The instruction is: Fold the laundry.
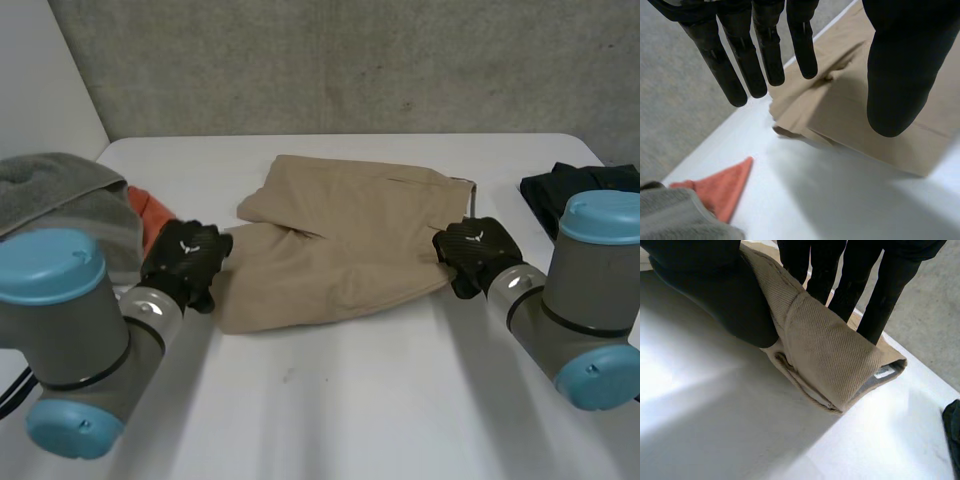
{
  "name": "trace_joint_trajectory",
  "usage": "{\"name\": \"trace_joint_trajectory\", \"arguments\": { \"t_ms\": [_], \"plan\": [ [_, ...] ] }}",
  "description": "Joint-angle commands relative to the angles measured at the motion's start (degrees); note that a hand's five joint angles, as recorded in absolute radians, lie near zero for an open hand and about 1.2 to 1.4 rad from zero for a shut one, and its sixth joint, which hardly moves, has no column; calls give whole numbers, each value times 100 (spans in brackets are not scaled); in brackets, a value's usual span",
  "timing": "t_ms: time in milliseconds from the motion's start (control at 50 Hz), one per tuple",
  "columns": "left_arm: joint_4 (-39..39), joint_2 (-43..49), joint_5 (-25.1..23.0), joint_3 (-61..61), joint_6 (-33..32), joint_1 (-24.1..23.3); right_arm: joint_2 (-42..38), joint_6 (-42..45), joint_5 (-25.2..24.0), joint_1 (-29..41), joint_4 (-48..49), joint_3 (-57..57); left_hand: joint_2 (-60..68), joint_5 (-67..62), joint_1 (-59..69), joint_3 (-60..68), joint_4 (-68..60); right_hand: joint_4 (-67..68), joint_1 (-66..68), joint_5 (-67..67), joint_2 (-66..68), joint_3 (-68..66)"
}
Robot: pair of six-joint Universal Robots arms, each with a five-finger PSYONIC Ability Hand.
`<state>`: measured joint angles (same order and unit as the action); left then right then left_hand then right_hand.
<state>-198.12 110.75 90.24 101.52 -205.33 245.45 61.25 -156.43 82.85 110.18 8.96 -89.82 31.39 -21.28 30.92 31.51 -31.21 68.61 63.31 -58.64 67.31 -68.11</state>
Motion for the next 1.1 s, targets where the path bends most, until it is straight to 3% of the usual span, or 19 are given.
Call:
{"name": "trace_joint_trajectory", "arguments": {
  "t_ms": [20, 100, 300, 520, 620, 800, 1100],
  "plan": [
    [176, 210, -261, 105, 476, -24, -17, -28, -59, -14, 27, -158, 991, -1002, 1038, 980, -1010, 1139, 1669, -1136, 1269, -1189],
    [387, 175, -244, 78, 652, -6, -26, -37, -50, -32, 45, -185, 1548, -1560, 1595, 1537, -1567, 1139, 1669, -1136, 1269, -1189],
    [353, -483, -77, 491, 855, 284, -52, -11, -41, -111, 71, -264, 1414, -1425, 1461, 1403, -1433, 1139, 1669, -1136, 1269, -1189],
    [519, -1038, -964, 1230, 899, 205, -34, -28, -15, -59, 71, -264, 2053, -2064, 2100, 2041, -2072, 1139, 1669, -1136, 1269, -1189],
    [792, -643, -1219, 1098, 837, 187, 9, -28, 3, -50, 54, -264, 2289, -2300, 2336, 2278, -2308, 1139, 1669, -1136, 1269, -1189],
    [775, 192, -983, 177, 680, 214, 97, -19, -6, 38, 71, -378, 592, -603, 639, 580, -610, 1139, 1669, -1136, 1269, -1189],
    [686, 1334, -429, -1300, 30, -155, 89, -11, -15, 29, 71, -396, 1294, -1305, 1341, 1283, -1313, 1139, 1669, -1136, 1269, -1189]
  ]
}}
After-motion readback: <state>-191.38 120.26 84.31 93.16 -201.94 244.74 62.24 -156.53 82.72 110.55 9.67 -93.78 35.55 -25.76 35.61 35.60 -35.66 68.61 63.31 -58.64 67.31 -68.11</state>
